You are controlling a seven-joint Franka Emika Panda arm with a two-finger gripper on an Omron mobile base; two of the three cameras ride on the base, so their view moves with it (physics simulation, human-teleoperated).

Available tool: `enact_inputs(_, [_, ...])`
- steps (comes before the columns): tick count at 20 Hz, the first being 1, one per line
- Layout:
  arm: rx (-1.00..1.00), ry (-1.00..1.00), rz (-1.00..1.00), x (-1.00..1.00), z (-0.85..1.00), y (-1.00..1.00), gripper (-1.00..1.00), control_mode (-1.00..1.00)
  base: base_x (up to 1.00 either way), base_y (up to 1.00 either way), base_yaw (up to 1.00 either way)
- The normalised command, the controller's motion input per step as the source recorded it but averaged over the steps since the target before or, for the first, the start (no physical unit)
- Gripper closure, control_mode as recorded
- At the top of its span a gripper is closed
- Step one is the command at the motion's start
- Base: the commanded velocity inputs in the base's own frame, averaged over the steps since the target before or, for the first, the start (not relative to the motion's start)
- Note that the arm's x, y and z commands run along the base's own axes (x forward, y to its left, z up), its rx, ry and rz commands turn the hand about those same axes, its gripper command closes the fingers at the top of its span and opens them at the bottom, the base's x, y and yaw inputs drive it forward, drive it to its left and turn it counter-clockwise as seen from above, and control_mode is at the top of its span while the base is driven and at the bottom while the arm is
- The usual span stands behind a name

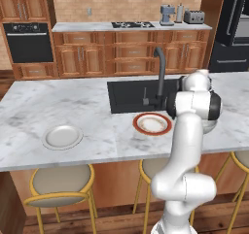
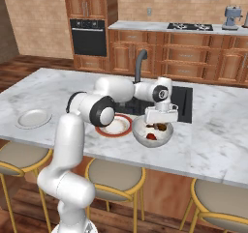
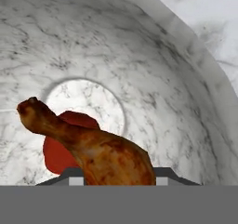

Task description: Pick the chicken drumstick and bell pepper from their plates and place them in the bowl. Then put the bowl in the fridge.

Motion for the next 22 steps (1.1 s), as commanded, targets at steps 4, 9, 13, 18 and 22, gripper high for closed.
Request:
enact_inputs(4, [0.05,-0.07,0.00,-0.40,-0.12,0.10,1.00,-1.00,0.00,0.00,0.00])
enact_inputs(9, [0.02,-0.07,0.00,-0.39,-0.13,0.16,-1.00,-1.00,0.00,0.00,0.00])
enact_inputs(13, [0.00,-0.10,0.00,-0.28,-0.03,0.20,-1.00,-1.00,0.00,0.00,0.00])
enact_inputs(18, [0.00,-0.10,0.00,-0.16,0.04,0.20,-1.00,-1.00,0.00,0.00,0.00])
enact_inputs(22, [0.00,-0.15,0.00,-0.24,0.29,0.19,-1.00,-1.00,0.00,0.00,0.00])
